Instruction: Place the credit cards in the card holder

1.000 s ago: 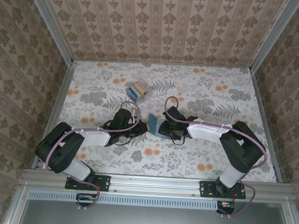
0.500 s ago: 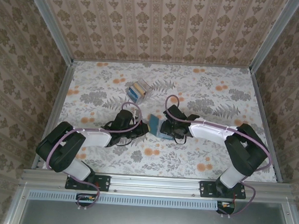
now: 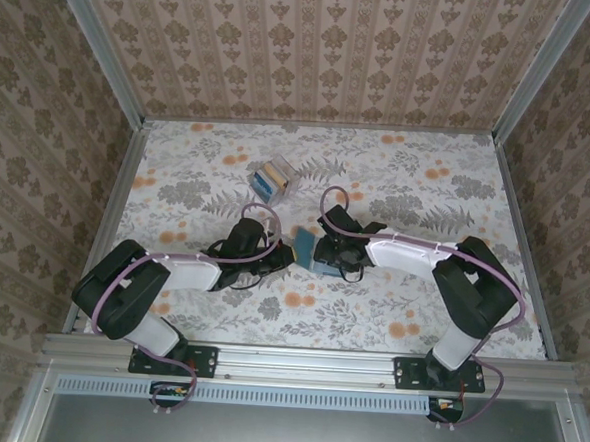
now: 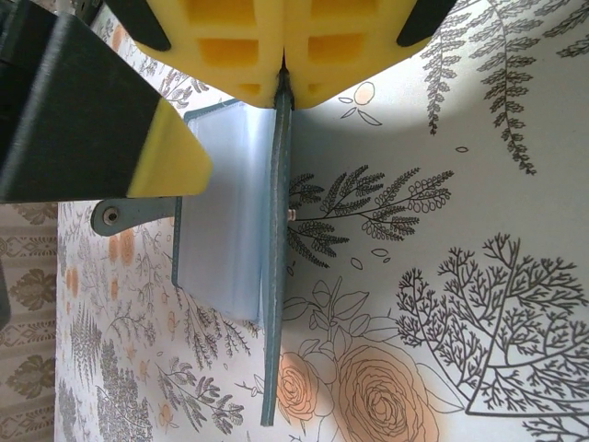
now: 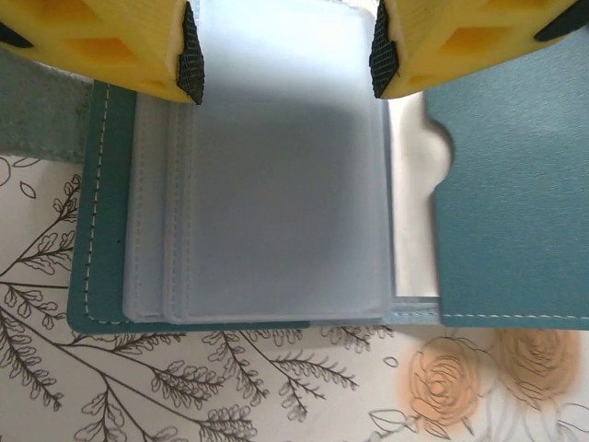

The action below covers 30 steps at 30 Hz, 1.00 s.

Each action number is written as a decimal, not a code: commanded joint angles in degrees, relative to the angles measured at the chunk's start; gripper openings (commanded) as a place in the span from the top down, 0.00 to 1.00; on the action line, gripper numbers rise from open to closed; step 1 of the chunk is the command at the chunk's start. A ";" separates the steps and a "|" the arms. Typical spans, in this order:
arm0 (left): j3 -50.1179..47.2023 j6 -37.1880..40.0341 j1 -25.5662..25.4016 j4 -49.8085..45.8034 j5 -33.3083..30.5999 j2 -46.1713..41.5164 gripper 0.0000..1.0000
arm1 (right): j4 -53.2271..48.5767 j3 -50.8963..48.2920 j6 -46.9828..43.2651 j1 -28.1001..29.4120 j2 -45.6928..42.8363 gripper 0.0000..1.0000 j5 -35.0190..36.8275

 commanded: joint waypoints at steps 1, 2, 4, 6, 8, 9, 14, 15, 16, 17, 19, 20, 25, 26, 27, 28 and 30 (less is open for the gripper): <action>-0.17 0.43 -0.59 0.12 -0.46 0.71 0.97 | -1.25 1.56 -1.10 0.29 1.70 0.47 0.78; -0.17 0.35 -0.60 0.16 -0.39 0.78 0.97 | -1.46 1.56 -1.03 0.31 1.95 0.47 0.95; -0.18 0.15 -0.68 0.32 -0.43 0.78 0.97 | -1.47 1.17 -0.84 0.31 2.26 0.47 1.29; -0.44 0.15 -0.69 0.54 -0.68 0.84 0.97 | -2.26 1.32 -0.78 0.39 2.50 0.45 2.16; -0.33 0.16 -0.75 0.55 -0.54 1.21 0.97 | -2.91 1.32 -0.69 0.44 2.20 0.44 2.87; -0.26 0.08 -0.76 0.63 -0.30 1.27 0.97 | -3.27 1.32 -0.47 0.55 1.97 0.44 3.31; -0.18 0.03 -1.04 0.98 -0.57 1.60 0.97 | -2.08 1.07 -0.49 0.75 2.90 0.46 2.87; -0.04 0.07 -1.04 0.98 -0.33 1.88 0.97 | -1.21 0.91 -0.09 0.71 3.52 0.47 1.82; 0.13 0.01 -1.03 1.11 -0.11 2.13 0.97 | 0.02 0.63 0.36 0.62 4.10 0.49 0.56; 0.02 -0.16 -1.04 1.31 -0.02 2.27 0.97 | 1.34 0.31 0.71 0.66 4.35 0.50 -0.79; -0.26 -0.45 -1.27 1.94 -0.42 2.51 0.97 | 5.90 -0.69 0.86 0.57 4.72 0.56 -4.19; -0.35 -0.44 -1.37 1.95 -0.54 2.60 0.97 | 7.32 -0.92 0.86 0.44 4.82 0.60 -5.66; -0.59 -0.72 -1.31 2.39 -0.36 3.05 0.98 | 14.45 -2.40 1.03 -1.39 3.99 0.78 -12.46; -0.60 -0.64 -1.36 2.32 -0.45 3.05 0.98 | 15.75 -2.81 1.01 -1.81 3.64 0.79 -13.59; -0.61 -0.54 -1.31 2.30 -0.58 3.06 0.97 | 17.02 -3.10 1.03 -2.41 3.41 0.82 -14.88; -0.61 -0.46 -1.34 2.30 -0.62 3.10 0.97 | 18.57 -3.48 1.10 -2.90 3.03 0.83 -16.14; -0.52 -0.45 -1.32 2.21 -0.63 2.98 0.97 | 21.27 -4.25 1.30 -3.83 2.49 0.86 -18.43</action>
